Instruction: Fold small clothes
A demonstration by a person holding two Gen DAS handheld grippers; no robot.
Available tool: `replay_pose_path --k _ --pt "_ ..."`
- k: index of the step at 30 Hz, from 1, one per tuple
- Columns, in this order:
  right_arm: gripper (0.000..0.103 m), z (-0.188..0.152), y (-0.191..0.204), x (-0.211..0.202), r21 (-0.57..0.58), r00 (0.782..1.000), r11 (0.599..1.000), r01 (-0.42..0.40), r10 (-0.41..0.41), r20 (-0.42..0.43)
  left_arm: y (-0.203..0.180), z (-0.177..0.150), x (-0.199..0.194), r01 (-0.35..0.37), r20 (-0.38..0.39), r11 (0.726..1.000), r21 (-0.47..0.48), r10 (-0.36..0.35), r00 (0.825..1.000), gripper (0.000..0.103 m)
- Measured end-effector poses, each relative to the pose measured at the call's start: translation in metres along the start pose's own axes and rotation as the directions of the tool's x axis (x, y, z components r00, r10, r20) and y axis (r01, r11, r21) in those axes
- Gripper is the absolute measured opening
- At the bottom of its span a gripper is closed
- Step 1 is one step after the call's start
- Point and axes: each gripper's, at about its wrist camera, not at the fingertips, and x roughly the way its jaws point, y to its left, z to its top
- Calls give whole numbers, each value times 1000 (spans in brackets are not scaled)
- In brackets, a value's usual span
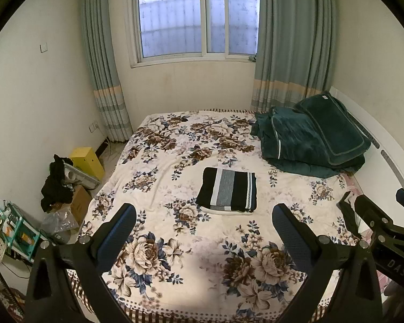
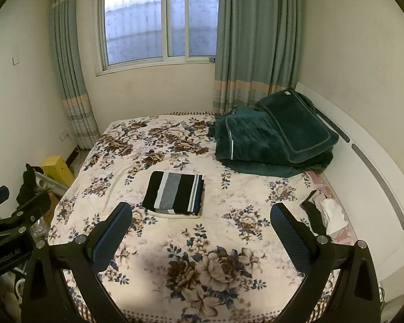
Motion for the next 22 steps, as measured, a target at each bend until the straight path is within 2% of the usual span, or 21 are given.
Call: replay_pose_path --k 22 --pt "103 -4 -1 -2 4 1000 1000 3 -3 2 4 6 -11 -10 14 1000 -9 10 1000 103"
